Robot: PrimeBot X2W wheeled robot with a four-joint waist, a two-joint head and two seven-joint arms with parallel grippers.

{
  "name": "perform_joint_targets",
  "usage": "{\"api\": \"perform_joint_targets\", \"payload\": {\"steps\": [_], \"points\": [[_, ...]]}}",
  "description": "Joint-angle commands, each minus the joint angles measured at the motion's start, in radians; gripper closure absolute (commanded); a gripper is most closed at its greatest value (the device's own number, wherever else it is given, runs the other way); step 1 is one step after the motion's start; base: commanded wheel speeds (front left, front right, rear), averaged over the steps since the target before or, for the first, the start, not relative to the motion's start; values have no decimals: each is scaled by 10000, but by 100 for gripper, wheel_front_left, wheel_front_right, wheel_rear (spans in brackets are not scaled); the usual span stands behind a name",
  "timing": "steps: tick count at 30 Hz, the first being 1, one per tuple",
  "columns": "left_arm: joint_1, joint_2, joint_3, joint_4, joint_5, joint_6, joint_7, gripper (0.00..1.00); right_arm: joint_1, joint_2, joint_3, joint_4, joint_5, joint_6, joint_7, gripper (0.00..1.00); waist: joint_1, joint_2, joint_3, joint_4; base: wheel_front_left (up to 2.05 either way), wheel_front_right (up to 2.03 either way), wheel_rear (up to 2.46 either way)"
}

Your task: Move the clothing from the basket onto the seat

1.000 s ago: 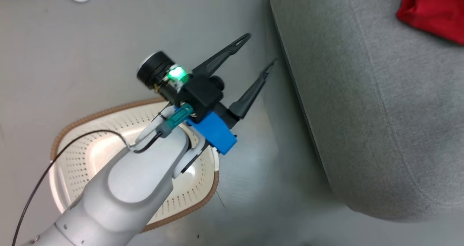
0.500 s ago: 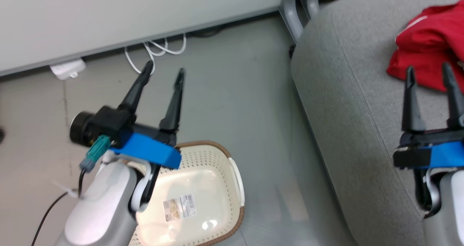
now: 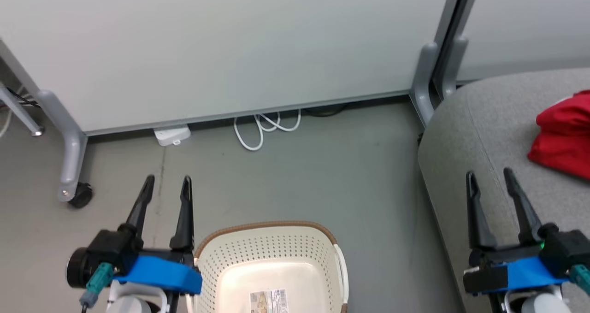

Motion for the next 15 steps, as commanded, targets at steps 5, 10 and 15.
{"api": "perform_joint_targets", "payload": {"steps": [5, 10, 15], "points": [[941, -355, 571, -35, 465, -459, -32, 0, 771, 241, -20, 249, -60, -9, -4, 0, 3, 0, -559, 425, 0, 0, 0], [1329, -639, 979, 44, 783, -818, -32, 0, 1075, 374, -81, 519, -114, -11, -4, 0, 3, 0, -654, 493, 0, 0, 0], [1490, -853, 1316, 164, 978, -1033, -32, 0, 1187, 464, -86, 602, -126, -11, -4, 0, 3, 0, -706, 510, 0, 0, 0]]}}
